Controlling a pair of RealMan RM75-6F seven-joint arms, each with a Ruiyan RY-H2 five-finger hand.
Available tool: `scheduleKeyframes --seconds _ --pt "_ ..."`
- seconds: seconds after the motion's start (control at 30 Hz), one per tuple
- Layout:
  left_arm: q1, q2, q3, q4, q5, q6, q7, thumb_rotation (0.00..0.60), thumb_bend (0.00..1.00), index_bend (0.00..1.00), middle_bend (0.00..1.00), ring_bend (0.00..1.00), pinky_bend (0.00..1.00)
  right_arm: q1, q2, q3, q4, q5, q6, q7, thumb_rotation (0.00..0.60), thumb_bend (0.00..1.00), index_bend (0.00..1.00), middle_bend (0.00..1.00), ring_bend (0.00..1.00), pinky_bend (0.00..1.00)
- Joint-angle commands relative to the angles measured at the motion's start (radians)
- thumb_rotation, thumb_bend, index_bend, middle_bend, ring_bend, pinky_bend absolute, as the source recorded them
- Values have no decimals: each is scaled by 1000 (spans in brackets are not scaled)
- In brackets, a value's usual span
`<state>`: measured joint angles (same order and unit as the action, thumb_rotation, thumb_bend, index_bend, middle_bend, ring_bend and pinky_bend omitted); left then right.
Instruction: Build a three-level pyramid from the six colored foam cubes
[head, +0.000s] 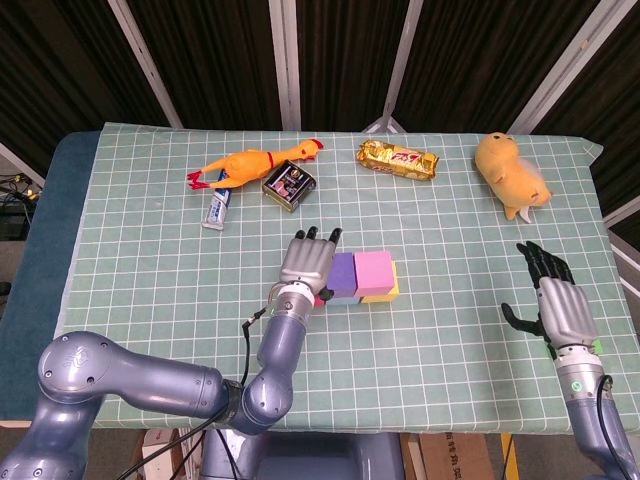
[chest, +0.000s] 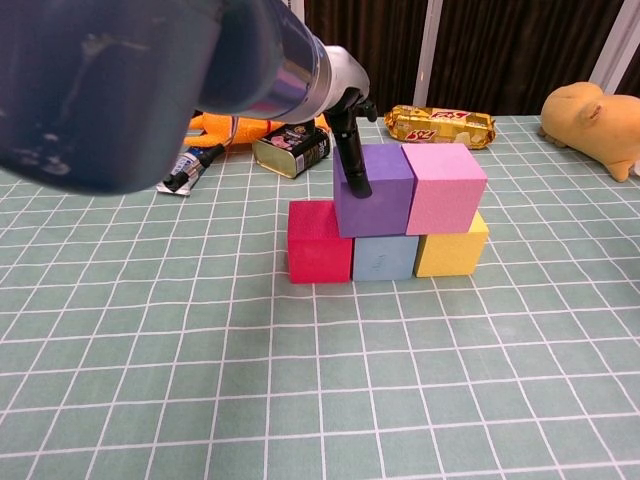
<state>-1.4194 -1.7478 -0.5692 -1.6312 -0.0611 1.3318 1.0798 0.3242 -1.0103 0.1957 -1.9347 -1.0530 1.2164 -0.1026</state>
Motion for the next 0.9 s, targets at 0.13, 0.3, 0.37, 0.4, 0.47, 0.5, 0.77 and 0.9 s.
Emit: scheduleKeyframes --seconds 0.13,0.3,0.37,0.4,0.47,0.5,0.77,0.9 --pt "3 2 1 -2 -5 -4 3 600 308 44 320 71 123 -1 0 0 -1 -2 2 0 600 364 0 0 0 0" --pt "2 3 2 -4 -5 -4 5 600 308 38 302 70 123 -1 1 0 -3 -3 1 0 600 364 0 0 0 0" --pt "3 3 3 -4 -4 -5 6 600 308 38 296 70 123 -1 1 0 -3 -3 1 1 600 364 0 0 0 0" --pt "3 3 4 -4 -4 -5 6 600 308 37 293 71 123 -1 1 -1 -4 -3 1 1 600 364 0 0 0 0" --pt "3 3 4 -4 -3 -5 5 600 305 35 287 70 123 -1 1 -1 -4 -3 0 1 600 365 0 0 0 0" --pt "4 3 4 -3 -3 -6 4 600 299 33 284 70 123 -1 1 -1 -4 -3 1 1 600 365 0 0 0 0" --pt "7 4 11 -5 -14 -14 12 600 275 15 244 68 122 -1 0 -1 -3 -4 1 -1 600 364 0 0 0 0" --pt "10 5 14 -7 -8 -13 10 600 255 4 209 63 121 -1 -1 -2 -2 -3 0 -2 600 364 0 0 0 0"
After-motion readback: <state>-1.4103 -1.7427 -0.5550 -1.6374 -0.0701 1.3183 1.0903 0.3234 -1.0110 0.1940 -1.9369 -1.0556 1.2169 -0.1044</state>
